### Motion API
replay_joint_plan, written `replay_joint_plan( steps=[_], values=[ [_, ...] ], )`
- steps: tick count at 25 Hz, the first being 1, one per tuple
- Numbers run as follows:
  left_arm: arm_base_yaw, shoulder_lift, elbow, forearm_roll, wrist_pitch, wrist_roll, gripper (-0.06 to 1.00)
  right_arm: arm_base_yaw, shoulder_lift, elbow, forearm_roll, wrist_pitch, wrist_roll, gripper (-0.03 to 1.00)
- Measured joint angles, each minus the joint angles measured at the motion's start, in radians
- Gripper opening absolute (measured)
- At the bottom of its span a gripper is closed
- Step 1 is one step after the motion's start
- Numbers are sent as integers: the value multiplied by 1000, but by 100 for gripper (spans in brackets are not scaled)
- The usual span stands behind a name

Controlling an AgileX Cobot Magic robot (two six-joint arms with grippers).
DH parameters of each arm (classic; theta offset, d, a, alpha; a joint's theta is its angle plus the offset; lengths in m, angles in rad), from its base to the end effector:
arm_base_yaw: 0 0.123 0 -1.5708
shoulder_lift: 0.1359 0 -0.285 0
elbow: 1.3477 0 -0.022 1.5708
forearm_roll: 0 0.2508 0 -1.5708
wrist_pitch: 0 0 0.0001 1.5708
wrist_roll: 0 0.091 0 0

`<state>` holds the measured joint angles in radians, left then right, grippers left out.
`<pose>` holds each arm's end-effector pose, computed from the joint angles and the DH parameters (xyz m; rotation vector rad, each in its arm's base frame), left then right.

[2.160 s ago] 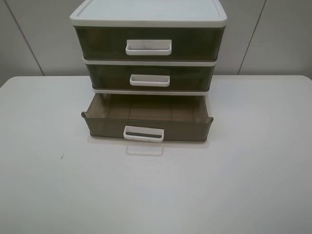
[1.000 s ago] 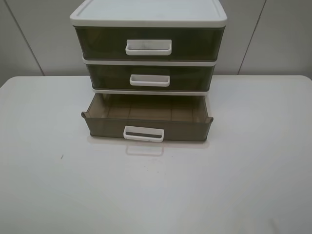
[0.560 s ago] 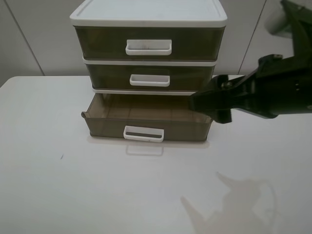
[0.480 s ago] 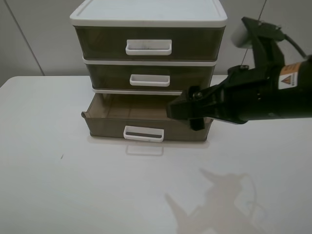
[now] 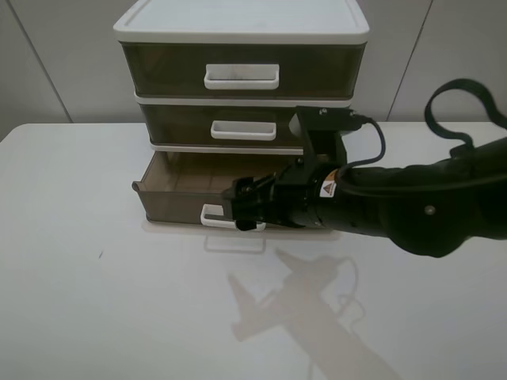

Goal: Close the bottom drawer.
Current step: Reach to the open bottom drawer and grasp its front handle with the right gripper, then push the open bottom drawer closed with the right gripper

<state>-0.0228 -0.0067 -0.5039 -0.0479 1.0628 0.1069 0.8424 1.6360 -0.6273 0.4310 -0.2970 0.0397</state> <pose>-0.0065 -0.0037 0.2782 0.1344 2.0304 -0.0044 0.2066 0.2149 0.1610 -0.3714 2.2471 0.5700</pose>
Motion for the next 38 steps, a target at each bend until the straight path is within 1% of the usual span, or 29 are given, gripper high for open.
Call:
replay_joint_plan(
  steps=[1,4,5,7,9,13,18,23,38],
  values=[
    [0,0,0,0,0,0,72,1,19,0,23,-24,-3,51],
    [0,0,0,0,0,0,72,1,55,0,50,-42,-9,17],
    [0,0,0,0,0,0,72,1,63,0,51,-42,-12,12],
    [0,0,0,0,0,0,72,1,76,0,54,-44,-12,5],
    [0,0,0,0,0,0,72,5,94,0,43,-60,-12,3],
    [0,0,0,0,0,0,72,12,144,-19,38,-99,-12,2],
    [0,0,0,0,0,0,72,12,222,-83,38,-128,-12,2],
    [0,0,0,0,0,0,72,14,272,-105,35,-159,-12,2],
    [0,0,0,0,0,0,72,14,297,-106,45,-297,-12,2]
  ],
)
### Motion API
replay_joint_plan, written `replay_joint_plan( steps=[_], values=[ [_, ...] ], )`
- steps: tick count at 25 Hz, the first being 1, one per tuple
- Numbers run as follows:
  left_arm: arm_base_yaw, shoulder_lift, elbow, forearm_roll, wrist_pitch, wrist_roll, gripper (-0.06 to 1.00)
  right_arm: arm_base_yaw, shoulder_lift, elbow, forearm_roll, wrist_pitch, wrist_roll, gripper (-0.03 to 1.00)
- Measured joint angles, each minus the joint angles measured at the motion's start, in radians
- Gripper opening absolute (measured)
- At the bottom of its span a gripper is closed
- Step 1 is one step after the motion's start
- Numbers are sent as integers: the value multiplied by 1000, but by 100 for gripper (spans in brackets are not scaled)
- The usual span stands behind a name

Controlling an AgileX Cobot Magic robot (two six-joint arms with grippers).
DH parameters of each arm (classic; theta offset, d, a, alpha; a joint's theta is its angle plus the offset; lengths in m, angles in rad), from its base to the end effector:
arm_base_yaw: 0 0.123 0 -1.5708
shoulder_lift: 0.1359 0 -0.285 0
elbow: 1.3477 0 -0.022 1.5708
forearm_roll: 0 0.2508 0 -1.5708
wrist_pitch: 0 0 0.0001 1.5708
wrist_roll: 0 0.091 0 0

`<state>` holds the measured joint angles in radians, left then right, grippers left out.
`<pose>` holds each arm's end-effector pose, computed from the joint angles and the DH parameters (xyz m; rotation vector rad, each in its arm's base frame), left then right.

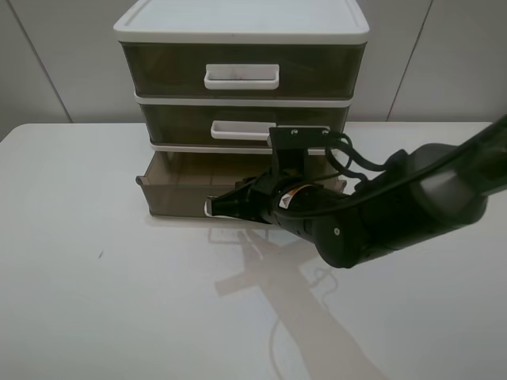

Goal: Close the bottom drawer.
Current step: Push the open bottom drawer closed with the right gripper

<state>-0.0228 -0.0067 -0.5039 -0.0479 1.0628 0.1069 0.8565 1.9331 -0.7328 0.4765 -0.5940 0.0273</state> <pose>-0.0065 -0.0037 0.2782 0.1344 2.0304 -0.0044 0.2408 0.2421 0.1104 -0.3046 2.1387 0.4803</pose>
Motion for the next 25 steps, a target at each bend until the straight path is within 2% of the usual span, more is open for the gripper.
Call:
replay_joint_plan(
  steps=[8,15,25],
  values=[
    [0,0,0,0,0,0,72,13,16,0,19,-4,0,2],
    [0,0,0,0,0,0,72,15,74,-1,61,-98,0,2],
    [0,0,0,0,0,0,72,21,119,-16,85,-174,0,2]
  ],
)
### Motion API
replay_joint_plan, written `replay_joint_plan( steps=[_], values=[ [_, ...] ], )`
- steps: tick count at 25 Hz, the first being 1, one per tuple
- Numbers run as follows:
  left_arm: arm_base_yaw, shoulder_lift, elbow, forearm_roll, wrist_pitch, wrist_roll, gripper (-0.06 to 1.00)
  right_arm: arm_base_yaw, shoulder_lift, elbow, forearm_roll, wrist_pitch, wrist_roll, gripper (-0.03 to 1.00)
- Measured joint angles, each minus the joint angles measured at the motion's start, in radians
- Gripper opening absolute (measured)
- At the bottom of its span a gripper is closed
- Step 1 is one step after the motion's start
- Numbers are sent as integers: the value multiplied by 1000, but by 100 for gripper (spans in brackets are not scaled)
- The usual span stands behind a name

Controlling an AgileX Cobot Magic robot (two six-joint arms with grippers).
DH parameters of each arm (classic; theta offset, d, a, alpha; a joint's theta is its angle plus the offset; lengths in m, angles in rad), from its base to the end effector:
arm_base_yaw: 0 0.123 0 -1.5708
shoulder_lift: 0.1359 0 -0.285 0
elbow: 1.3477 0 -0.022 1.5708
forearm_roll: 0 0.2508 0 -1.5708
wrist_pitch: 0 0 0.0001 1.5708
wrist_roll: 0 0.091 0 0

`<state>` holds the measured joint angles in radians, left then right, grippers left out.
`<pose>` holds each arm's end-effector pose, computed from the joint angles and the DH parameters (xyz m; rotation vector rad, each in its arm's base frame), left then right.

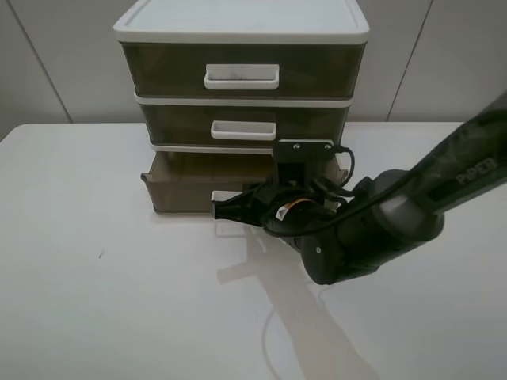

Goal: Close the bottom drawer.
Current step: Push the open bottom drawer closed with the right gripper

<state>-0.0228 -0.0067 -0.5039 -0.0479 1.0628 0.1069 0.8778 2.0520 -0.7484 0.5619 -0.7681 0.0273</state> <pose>-0.0065 -0.0037 0.2782 0.1344 2.0304 -0.0044 0.2466 0.2443 0.0850 -0.2152 2.0764 0.4197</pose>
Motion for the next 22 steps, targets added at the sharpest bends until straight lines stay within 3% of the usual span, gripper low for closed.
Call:
replay_joint_plan(
  steps=[22],
  values=[
    [0,0,0,0,0,0,72,1,131,-159,75,-73,0,2]
  ],
)
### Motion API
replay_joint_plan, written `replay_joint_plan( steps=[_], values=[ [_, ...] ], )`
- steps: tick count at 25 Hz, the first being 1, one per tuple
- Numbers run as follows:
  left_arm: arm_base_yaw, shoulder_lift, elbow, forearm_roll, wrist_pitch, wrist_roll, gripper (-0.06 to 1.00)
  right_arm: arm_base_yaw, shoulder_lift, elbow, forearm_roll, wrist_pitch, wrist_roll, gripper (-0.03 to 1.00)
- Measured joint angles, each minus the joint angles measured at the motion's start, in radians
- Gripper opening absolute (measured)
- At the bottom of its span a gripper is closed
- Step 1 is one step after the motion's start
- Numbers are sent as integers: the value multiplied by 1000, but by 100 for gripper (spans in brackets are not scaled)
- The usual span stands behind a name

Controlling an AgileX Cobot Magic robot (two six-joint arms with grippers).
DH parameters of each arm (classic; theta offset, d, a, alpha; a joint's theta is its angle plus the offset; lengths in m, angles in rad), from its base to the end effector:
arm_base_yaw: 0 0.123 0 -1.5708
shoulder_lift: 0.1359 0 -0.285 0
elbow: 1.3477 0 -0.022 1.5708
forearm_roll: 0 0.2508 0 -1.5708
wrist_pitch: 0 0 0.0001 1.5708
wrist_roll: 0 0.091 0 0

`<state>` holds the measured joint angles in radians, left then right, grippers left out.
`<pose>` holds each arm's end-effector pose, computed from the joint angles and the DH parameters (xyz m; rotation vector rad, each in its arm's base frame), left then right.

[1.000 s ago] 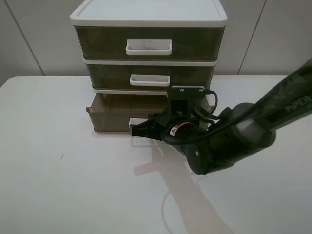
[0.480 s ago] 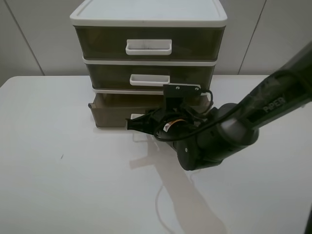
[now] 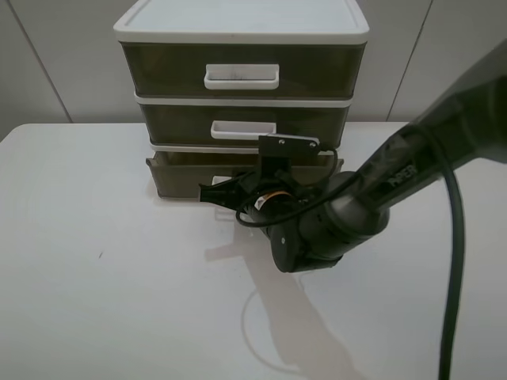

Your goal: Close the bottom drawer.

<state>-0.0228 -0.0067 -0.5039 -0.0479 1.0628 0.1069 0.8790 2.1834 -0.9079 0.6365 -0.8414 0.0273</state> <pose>-0.0065 -0.0037 0.2782 0.1344 2.0304 -0.0044 0.2742 0.2679 0.0714 -0.1046 1.9978 0.4190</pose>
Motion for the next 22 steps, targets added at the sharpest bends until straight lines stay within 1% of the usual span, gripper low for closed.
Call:
replay_joint_plan(
  steps=[8,11,13,16,18,20,22],
  values=[
    [0,0,0,0,0,0,72,1,40,-46,26,-39,-2,2],
    [0,0,0,0,0,0,72,2,41,-47,26,-37,-3,2],
    [0,0,0,0,0,0,72,7,27,-39,32,-20,-3,2],
    [0,0,0,0,0,0,72,26,-30,-1,35,30,-3,2],
    [0,0,0,0,0,0,72,39,-95,33,12,82,-3,2],
    [0,0,0,0,0,0,72,43,-164,71,-37,154,-3,2],
    [0,0,0,0,0,0,72,44,-236,104,-122,234,-4,5]
  ],
)
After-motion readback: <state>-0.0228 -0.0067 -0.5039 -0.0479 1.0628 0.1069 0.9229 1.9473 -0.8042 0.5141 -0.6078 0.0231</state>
